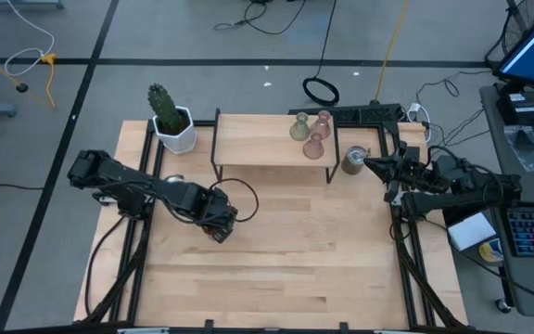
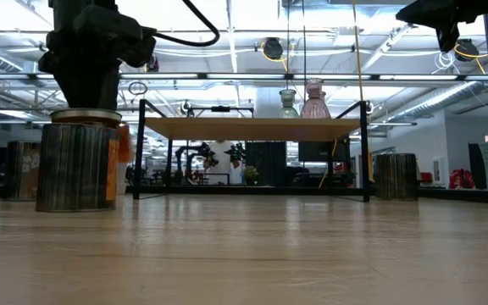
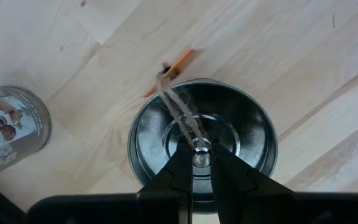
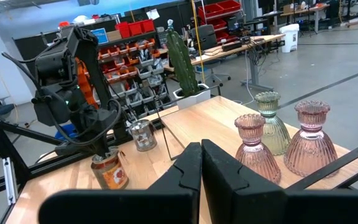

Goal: Pick & Place candle stick holders
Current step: Put the orange scented candle on the shelf

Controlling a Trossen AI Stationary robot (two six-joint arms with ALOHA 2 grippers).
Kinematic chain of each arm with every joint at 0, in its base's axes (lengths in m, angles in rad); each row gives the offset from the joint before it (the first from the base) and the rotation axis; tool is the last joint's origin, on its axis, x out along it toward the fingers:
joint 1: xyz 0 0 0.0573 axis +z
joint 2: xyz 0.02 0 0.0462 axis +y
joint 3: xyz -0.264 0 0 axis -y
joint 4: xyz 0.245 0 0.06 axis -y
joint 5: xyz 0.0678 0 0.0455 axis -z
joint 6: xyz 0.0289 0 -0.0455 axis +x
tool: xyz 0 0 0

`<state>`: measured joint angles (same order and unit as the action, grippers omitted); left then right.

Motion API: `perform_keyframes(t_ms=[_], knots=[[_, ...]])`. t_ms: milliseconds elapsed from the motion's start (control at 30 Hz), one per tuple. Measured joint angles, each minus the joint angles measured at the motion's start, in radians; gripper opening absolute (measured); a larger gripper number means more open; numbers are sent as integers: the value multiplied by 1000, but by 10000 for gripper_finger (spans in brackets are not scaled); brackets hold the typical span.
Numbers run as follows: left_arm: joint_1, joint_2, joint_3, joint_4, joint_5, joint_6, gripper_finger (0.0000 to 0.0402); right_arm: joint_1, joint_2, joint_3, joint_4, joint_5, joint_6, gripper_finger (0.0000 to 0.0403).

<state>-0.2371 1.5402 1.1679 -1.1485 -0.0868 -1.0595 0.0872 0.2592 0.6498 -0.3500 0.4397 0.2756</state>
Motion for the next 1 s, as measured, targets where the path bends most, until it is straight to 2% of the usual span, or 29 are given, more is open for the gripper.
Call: perform_keyframes(t_ms=[333,1000], knots=[[1,58,6,7,39,27,31,0,0,0,0,0,0,4],[7,49,-1,54,44,3,31,0,0,0,0,0,0,4]])
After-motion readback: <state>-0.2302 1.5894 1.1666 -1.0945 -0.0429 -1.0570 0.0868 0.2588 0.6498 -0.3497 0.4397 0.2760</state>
